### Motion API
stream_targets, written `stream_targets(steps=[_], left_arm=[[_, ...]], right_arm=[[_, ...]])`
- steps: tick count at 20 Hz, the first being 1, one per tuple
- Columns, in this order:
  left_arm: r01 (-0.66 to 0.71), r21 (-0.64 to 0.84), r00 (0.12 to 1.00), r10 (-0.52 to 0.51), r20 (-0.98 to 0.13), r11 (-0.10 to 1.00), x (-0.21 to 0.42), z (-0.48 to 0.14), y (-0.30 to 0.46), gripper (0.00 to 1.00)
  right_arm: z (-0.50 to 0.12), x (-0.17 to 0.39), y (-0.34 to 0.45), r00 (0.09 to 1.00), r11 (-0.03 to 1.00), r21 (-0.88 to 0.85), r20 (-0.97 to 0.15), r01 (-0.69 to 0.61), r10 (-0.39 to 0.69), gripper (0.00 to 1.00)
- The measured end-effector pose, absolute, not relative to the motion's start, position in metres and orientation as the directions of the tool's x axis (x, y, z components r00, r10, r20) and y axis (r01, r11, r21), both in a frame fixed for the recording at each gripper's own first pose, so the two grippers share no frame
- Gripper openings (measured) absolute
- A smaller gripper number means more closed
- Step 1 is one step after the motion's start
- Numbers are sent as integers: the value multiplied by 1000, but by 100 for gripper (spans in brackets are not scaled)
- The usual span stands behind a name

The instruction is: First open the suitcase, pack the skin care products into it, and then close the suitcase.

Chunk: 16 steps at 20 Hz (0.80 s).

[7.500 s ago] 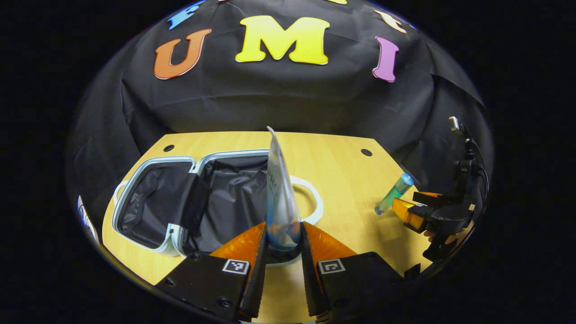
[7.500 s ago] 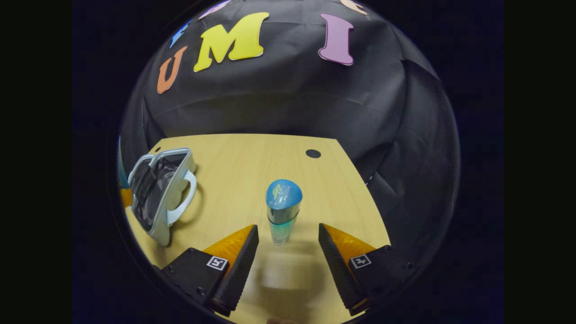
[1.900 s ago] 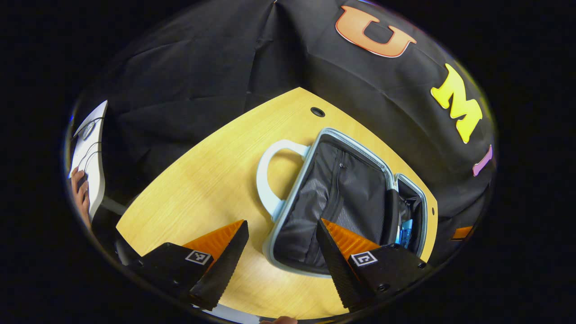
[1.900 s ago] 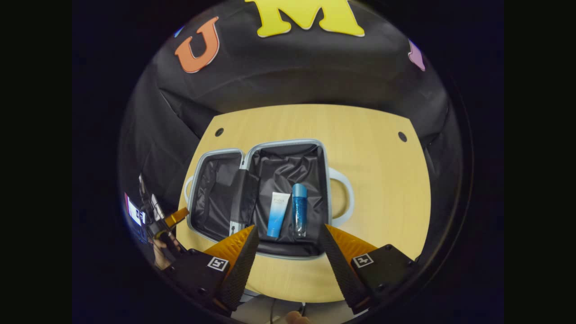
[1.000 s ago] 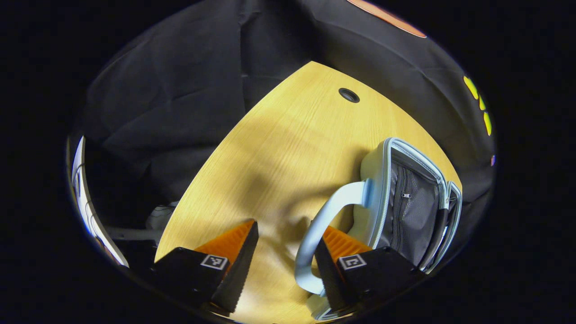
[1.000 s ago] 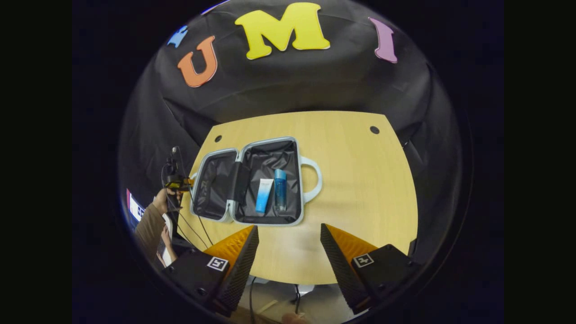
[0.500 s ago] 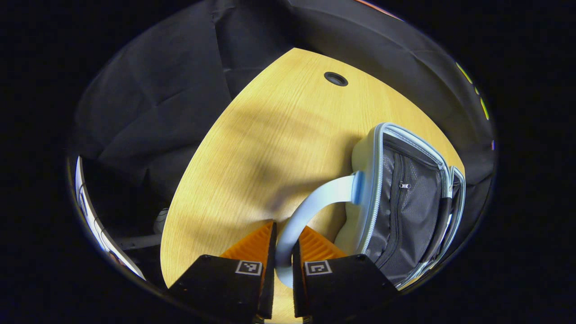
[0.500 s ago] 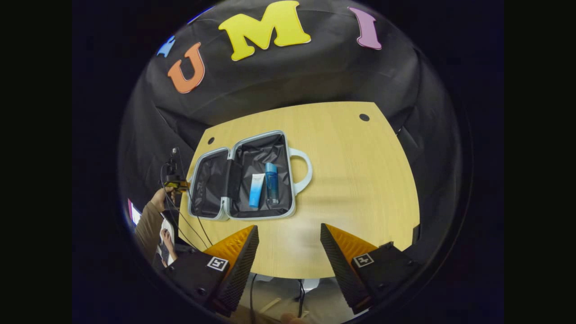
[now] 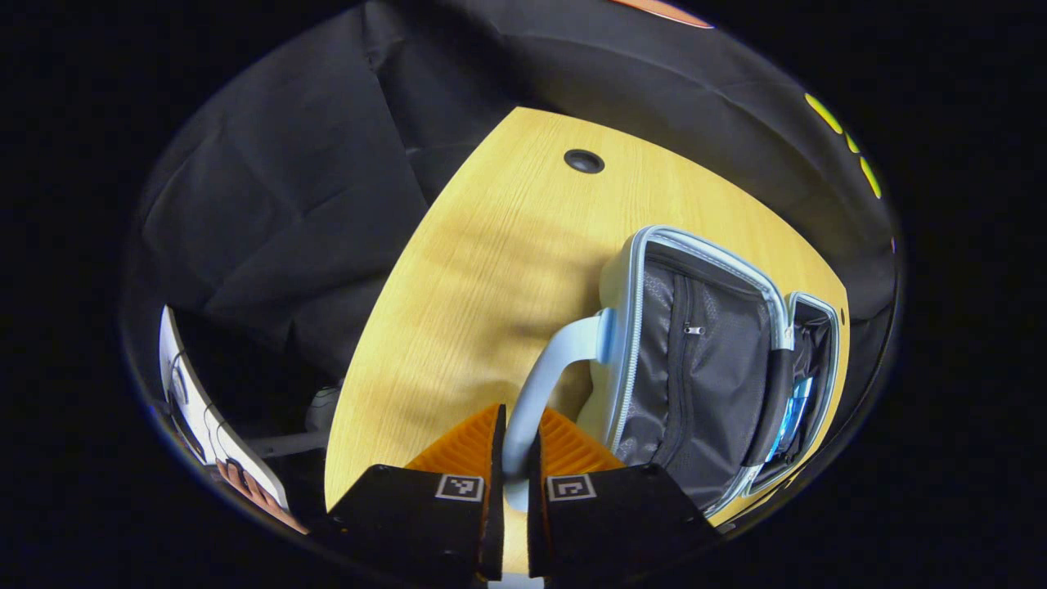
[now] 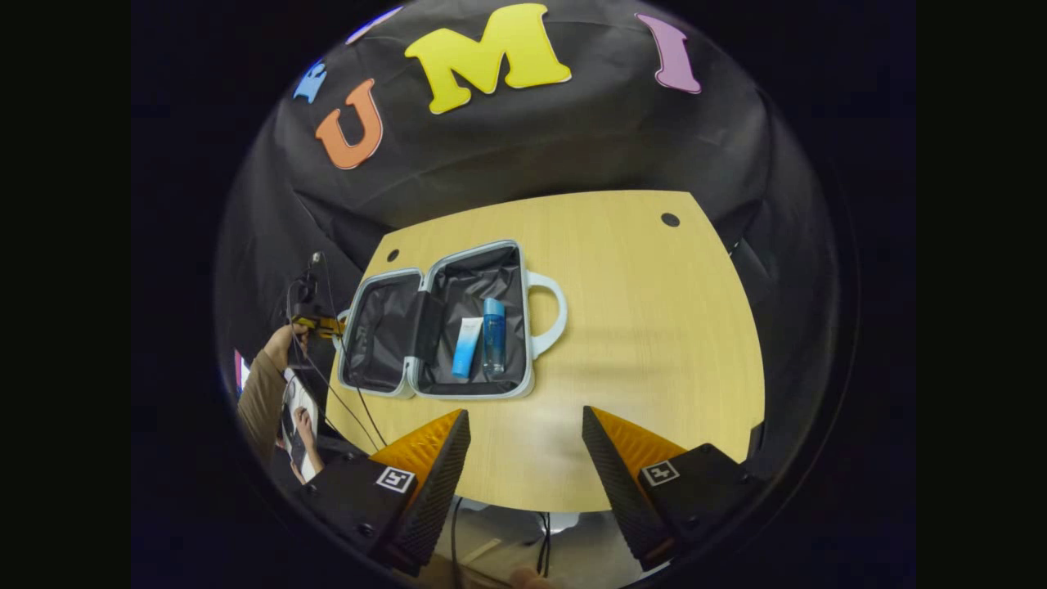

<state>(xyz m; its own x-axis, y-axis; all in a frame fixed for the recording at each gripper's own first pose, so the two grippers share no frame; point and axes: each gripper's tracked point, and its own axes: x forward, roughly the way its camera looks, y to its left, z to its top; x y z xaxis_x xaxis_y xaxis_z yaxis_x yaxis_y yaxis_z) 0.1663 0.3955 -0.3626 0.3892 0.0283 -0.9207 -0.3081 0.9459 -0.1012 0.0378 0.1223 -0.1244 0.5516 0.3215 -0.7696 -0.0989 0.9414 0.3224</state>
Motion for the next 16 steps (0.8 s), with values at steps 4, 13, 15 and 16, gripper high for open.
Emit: stream_targets(steps=[4,13,15,16], left_arm=[[-349,-58,408,96,-908,935,159,-319,387,12],[-310,58,407,188,-894,949,143,-219,320,11],[-280,102,415,216,-884,955,143,-198,297,11],[-258,128,418,230,-879,958,145,-188,287,11]], right_arm=[[-129,39,98,543,925,358,-756,-126,366,82],[-145,50,48,490,849,495,-702,-186,517,81],[-149,55,40,477,832,513,-689,-210,545,81],[-151,57,36,471,825,519,-683,-224,558,82]])
